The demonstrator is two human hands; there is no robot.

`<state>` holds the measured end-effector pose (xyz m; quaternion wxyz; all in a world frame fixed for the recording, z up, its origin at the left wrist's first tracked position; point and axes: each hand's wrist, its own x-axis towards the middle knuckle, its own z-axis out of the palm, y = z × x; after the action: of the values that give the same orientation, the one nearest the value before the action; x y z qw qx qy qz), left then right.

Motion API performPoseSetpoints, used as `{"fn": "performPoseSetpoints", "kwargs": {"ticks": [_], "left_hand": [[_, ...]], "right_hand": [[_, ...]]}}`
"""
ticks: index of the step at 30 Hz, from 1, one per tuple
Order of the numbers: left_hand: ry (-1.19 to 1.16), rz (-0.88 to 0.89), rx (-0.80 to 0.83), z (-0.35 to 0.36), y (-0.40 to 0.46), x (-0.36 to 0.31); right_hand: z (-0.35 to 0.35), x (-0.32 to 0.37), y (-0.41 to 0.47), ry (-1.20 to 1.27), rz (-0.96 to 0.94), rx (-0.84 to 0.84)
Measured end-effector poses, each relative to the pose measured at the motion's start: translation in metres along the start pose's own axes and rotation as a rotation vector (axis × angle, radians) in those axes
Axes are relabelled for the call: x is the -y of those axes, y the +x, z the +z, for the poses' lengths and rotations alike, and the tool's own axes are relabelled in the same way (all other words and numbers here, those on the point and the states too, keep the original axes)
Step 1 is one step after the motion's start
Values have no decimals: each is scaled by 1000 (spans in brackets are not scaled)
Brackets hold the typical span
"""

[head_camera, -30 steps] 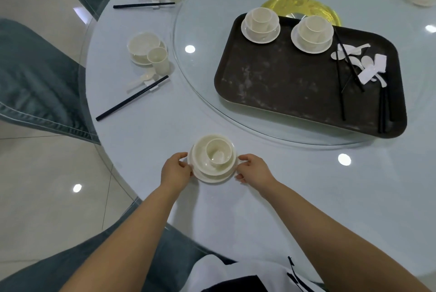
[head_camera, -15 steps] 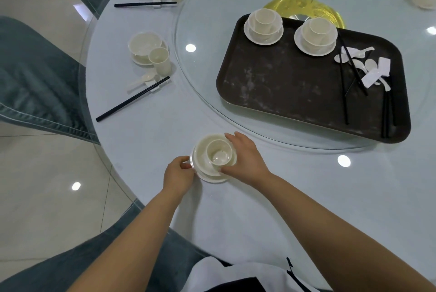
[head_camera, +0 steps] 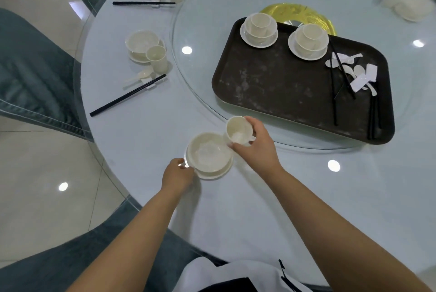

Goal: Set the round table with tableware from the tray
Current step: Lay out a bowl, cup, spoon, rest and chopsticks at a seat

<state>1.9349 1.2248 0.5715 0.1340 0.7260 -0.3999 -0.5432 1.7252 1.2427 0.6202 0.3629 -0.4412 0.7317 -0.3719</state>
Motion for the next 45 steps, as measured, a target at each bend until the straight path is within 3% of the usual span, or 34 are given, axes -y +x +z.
{"fn": "performPoseSetpoints", "kwargs": {"ticks": [7, 12, 18, 23, 28, 33, 37, 40, 45], "left_hand": [[-67, -4, 30, 3, -7, 1], [-52, 27, 47, 1, -12, 0], [153, 150, 47, -4, -13, -5], [340, 237, 7, -11, -12, -23], [418, 287, -78, -9, -9, -65], [405, 398, -36, 13, -9, -109], [402, 454, -3, 42, -11, -134], [423, 484, 28, 62, -14, -147], [439, 526, 96, 85, -18, -156]], "right_hand": [[-28, -42, -7, -146, 172, 18], [-21, -50, -7, -178, 168, 51], [-16, -47, 1, -186, 178, 64], [-29, -42, 8, -249, 163, 208], [-81, -36, 23, -229, 96, 100], [-141, -56, 41, -442, 173, -19], [-176, -80, 42, -765, 307, 76], [-181, -95, 33, -915, 286, 163], [-178, -93, 31, -934, 254, 150]]}}
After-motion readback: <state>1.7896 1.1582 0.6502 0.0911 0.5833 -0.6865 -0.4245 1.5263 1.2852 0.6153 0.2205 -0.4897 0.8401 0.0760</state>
